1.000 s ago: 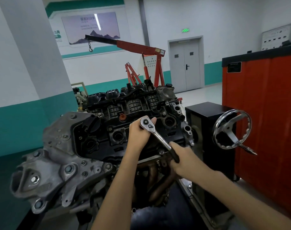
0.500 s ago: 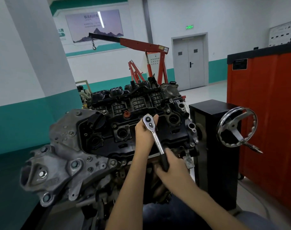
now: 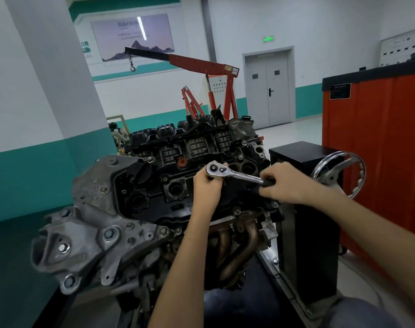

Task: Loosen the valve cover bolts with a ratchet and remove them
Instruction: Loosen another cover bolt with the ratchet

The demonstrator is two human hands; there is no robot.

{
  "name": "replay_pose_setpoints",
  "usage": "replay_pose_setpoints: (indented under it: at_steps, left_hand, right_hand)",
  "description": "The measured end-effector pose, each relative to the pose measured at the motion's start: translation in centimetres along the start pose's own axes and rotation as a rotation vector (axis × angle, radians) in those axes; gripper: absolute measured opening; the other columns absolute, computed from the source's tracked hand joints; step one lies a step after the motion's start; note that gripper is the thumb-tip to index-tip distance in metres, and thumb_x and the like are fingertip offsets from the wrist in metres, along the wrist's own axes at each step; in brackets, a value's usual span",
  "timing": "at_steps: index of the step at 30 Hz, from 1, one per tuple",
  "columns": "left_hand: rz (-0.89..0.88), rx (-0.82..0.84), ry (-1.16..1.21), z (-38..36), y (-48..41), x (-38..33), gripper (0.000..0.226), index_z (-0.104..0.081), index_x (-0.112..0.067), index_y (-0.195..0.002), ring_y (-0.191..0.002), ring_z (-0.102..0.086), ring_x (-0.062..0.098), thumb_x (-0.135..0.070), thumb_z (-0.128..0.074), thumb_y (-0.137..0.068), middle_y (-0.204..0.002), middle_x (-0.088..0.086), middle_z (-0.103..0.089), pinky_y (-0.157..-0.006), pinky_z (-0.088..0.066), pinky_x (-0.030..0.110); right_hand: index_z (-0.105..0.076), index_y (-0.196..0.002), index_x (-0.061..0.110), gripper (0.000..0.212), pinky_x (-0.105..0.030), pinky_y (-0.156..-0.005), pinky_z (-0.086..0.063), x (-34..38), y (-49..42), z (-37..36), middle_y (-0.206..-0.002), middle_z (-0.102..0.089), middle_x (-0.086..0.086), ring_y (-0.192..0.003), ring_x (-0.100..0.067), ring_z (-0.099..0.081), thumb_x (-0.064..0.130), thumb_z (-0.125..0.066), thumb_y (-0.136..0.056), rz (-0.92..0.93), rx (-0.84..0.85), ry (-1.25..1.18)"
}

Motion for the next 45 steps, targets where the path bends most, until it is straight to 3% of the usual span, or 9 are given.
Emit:
replay_pose_setpoints:
  at_steps: [3,10,18,22,27,31,34,40,45]
  left_hand:
    - [-0.029,-0.048,-0.003,-0.5,0.4,0.2,0.047,-0.039,-0.026,-0.056,-0.054,-0.035,0.001,-0.013,-0.06,-0.096,-0.05,-0.016,-0.041,-0.057,-0.033,0.017]
    - [0.0,-0.076,0.031,-0.9,-0.1,0.0,0.051,-0.025,-0.02,-0.061,-0.055,-0.02,0.005,-0.008,-0.062,-0.095,-0.055,-0.012,-0.022,-0.059,-0.025,0.026]
    - [-0.034,0.076,-0.096,-0.3,-0.6,-0.2,0.051,-0.045,-0.029,-0.049,-0.06,-0.037,0.006,-0.013,-0.061,-0.094,-0.051,-0.015,-0.042,-0.063,-0.034,0.025]
    - [0.01,0.059,-0.08,0.0,-0.7,-0.2,0.05,-0.067,-0.037,-0.058,-0.076,-0.05,0.015,-0.003,-0.054,-0.092,-0.069,-0.006,-0.06,-0.069,-0.039,0.028]
    - [0.005,-0.012,-0.002,0.2,0.1,0.3,0.039,-0.04,-0.014,-0.063,-0.067,-0.034,0.016,-0.017,-0.06,-0.097,-0.064,0.004,-0.036,-0.065,-0.032,0.028]
    - [0.008,-0.087,0.021,-0.4,0.1,0.1,0.048,-0.027,-0.018,-0.064,-0.057,-0.024,0.008,-0.015,-0.064,-0.095,-0.057,-0.01,-0.025,-0.056,-0.029,0.019]
    - [0.043,-0.045,0.013,-0.2,-0.4,0.2,0.049,-0.025,-0.018,-0.065,-0.06,-0.019,0.011,-0.014,-0.064,-0.094,-0.062,-0.005,-0.022,-0.058,-0.025,0.025]
    - [0.004,0.099,-0.071,-0.1,-0.9,0.2,0.055,-0.031,-0.03,-0.05,-0.054,-0.028,0.005,-0.014,-0.061,-0.094,-0.052,-0.013,-0.03,-0.056,-0.028,0.021]
    - [-0.017,0.103,-0.064,-0.2,-0.7,0.0,0.057,-0.064,-0.036,-0.052,-0.07,-0.052,0.001,0.002,-0.052,-0.093,-0.064,-0.016,-0.06,-0.07,-0.042,0.018]
  right_hand:
    - [-0.059,-0.07,0.018,0.016,-0.016,-0.047,-0.039,0.3,2.6,-4.6,-0.06,-0.057,0.002,-0.048,-0.004,-0.048,0.016,-0.069,-0.082,-0.073,-0.057,-0.263]
    - [-0.05,-0.074,0.015,0.015,-0.02,-0.044,-0.036,5.8,5.0,-14.0,-0.049,-0.046,0.008,-0.041,-0.004,-0.041,0.01,-0.058,-0.086,-0.156,-0.179,-0.856]
    - [-0.049,-0.063,0.02,0.028,-0.022,-0.047,-0.041,-0.6,1.8,-4.8,-0.055,-0.052,0.006,-0.044,-0.004,-0.048,0.013,-0.063,-0.086,-0.055,0.083,-0.173]
    - [-0.049,-0.064,0.026,0.027,-0.023,-0.054,-0.039,-0.5,-1.3,0.9,-0.062,-0.052,0.007,-0.059,-0.012,-0.055,0.025,-0.065,-0.086,0.037,-0.011,0.244]
    - [-0.05,-0.067,0.021,0.024,-0.025,-0.052,-0.042,0.4,2.4,-4.6,-0.064,-0.053,0.0,-0.056,-0.017,-0.053,0.022,-0.066,-0.085,-0.042,-0.106,-0.12]
    - [-0.048,-0.078,0.019,0.017,-0.018,-0.051,-0.038,4.7,5.1,-11.8,-0.063,-0.053,0.0,-0.054,-0.009,-0.05,0.016,-0.062,-0.087,-0.149,-0.266,-0.482]
    - [-0.049,-0.093,0.012,0.007,-0.014,-0.05,-0.04,7.4,4.6,-14.5,-0.073,-0.055,-0.002,-0.059,-0.009,-0.053,0.014,-0.055,-0.091,-0.192,-0.266,-0.645]
    - [-0.045,-0.078,0.019,0.017,-0.026,-0.056,-0.04,1.5,3.8,-8.6,-0.073,-0.055,-0.008,-0.063,-0.024,-0.054,0.014,-0.058,-0.089,-0.041,-0.071,-0.248]
    - [-0.041,-0.073,0.032,0.03,-0.024,-0.054,-0.042,-1.0,-0.3,0.5,-0.065,-0.052,0.007,-0.055,-0.006,-0.054,0.018,-0.059,-0.091,0.14,0.068,0.217]
Point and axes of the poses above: each hand's wrist, its own y-axis away from the middle knuckle, its own z-axis out of the back of the hand, x = y × z, the point moved 4 cm from there along -y, towards the middle knuckle
